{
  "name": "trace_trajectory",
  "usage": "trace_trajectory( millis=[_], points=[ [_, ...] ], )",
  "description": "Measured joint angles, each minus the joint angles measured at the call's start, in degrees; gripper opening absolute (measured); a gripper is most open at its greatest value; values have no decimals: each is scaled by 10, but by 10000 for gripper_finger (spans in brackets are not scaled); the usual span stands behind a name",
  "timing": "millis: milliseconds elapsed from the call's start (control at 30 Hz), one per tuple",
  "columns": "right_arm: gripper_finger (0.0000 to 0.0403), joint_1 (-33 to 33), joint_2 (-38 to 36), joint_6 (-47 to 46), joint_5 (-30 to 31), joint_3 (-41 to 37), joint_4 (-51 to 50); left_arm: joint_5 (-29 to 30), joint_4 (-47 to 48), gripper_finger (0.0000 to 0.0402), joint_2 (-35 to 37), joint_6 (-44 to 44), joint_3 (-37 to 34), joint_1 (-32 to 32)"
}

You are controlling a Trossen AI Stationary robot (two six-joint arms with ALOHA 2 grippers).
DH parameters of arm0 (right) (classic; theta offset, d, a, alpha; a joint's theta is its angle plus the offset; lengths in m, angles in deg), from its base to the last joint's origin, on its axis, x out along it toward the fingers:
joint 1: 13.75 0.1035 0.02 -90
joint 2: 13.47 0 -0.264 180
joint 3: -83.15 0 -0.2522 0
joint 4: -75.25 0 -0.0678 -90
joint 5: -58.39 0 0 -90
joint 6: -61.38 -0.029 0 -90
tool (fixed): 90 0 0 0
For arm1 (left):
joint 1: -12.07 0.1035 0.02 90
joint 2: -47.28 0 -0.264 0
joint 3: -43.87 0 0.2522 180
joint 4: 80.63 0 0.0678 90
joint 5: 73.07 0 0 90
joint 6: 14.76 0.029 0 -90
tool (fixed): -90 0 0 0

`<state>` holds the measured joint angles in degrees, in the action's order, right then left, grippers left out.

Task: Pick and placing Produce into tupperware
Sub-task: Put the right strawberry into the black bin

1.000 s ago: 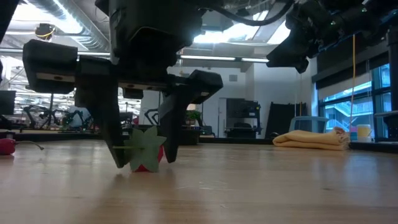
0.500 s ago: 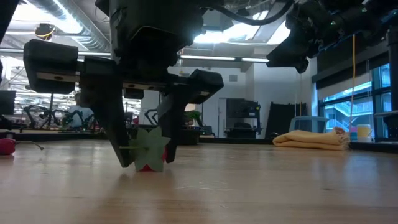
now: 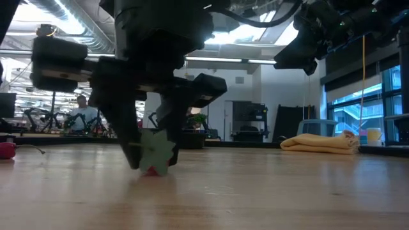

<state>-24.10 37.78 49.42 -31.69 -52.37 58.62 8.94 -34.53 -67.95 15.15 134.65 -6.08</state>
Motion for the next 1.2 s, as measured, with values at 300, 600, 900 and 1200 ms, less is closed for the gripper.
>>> trace_trajectory(
  millis=[300, 600, 900, 1200],
  points=[
    [141, 0, 0, 0, 0, 0, 0, 13, 9, 137, 80, -63, 0, 66],
    [141, 0, 0, 1, 0, 0, 0, 141, 95, 138, 189, -193, 0, 201],
    [141, 0, 0, 2, 0, 0, 0, 116, 131, 138, 216, -302, 0, 386],
    [141, 0, 0, 3, 0, 0, 0, 84, 132, 139, 196, -319, 0, 527]
  ],
)
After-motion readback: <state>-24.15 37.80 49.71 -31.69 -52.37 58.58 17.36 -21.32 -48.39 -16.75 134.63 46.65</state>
